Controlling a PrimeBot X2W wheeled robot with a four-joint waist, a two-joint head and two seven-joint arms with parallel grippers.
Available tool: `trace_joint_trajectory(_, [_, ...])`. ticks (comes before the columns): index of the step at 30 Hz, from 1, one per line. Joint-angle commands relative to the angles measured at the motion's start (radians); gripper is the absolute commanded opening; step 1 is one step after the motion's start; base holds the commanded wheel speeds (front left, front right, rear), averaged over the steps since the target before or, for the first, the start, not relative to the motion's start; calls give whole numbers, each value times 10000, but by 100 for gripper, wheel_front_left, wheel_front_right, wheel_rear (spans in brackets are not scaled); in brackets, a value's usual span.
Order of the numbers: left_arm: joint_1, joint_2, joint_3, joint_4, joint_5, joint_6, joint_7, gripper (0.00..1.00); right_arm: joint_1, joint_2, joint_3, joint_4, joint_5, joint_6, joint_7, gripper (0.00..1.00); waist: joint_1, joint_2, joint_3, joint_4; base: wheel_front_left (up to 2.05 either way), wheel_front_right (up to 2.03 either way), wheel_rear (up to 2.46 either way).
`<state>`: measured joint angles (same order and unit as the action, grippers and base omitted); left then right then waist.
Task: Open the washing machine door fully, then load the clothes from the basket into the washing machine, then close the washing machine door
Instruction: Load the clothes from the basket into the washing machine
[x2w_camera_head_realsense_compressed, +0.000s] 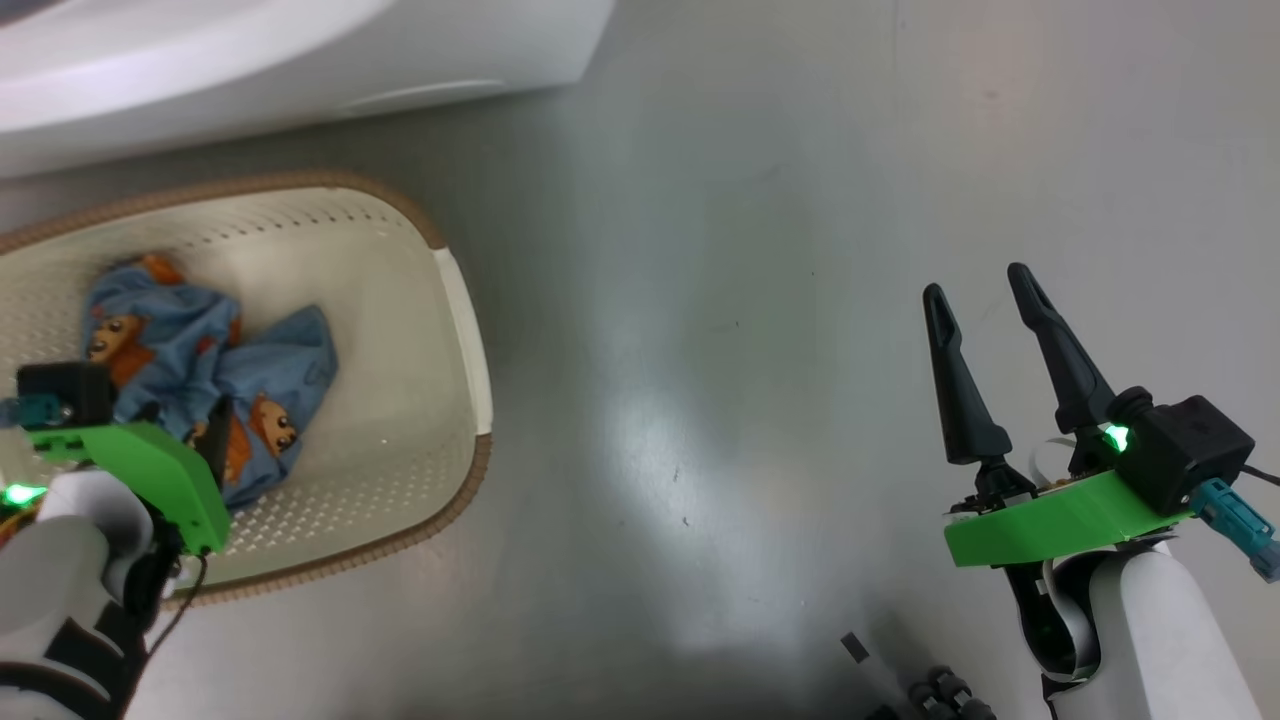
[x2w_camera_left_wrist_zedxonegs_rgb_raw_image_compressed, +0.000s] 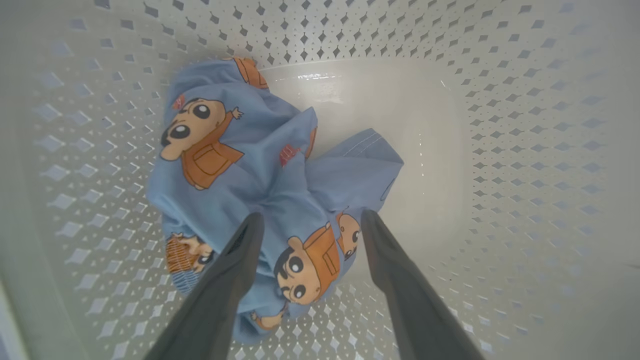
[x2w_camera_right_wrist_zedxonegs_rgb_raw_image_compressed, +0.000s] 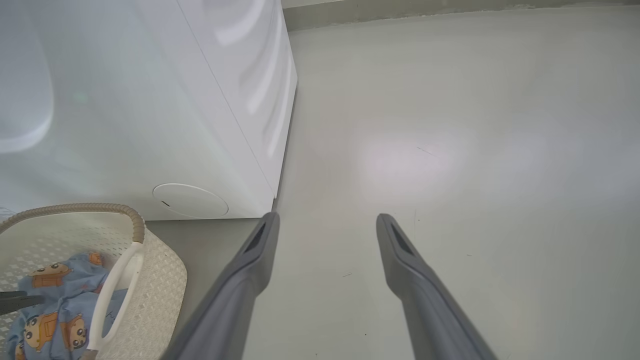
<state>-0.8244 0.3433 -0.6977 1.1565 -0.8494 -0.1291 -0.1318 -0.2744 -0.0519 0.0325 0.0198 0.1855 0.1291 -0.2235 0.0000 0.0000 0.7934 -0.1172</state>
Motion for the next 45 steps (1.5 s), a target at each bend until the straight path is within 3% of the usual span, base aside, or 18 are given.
trace_joint_trajectory(1, [-43, 565, 113, 97, -90, -15, 30, 100, 93, 17, 250, -288, -32, 16, -91, 100, 0, 0, 367, -218, 0, 0, 0])
trace_joint_trajectory(28, [-1119, 411, -985, 1153, -568, -15, 456, 100, 750, 17, -76, -1617, -214, 16, 361, 100, 0, 0, 1101, -303, 0, 0, 0])
trace_joint_trajectory(29, [-1118, 401, -1035, 1155, -647, -15, 594, 68, 759, 17, -49, -1620, -196, 16, 347, 100, 0, 0, 1113, -321, 0, 0, 0])
trace_joint_trajectory(30, [-1122, 409, -1074, 1140, -675, -15, 643, 24, 765, 17, -32, -1621, -186, 16, 336, 100, 0, 0, 1116, -328, 0, 0, 0])
trace_joint_trajectory(31, [-1122, 420, -1112, 1120, -700, -15, 672, 0, 769, 17, -23, -1622, -174, 16, 324, 100, 0, 0, 1119, -332, 0, 0, 0])
trace_joint_trajectory(45, [-998, 552, -1504, 961, -1205, -15, 603, 0, 520, 17, 112, -1438, -88, 16, 206, 100, 0, 0, 1050, -322, 0, 0, 0])
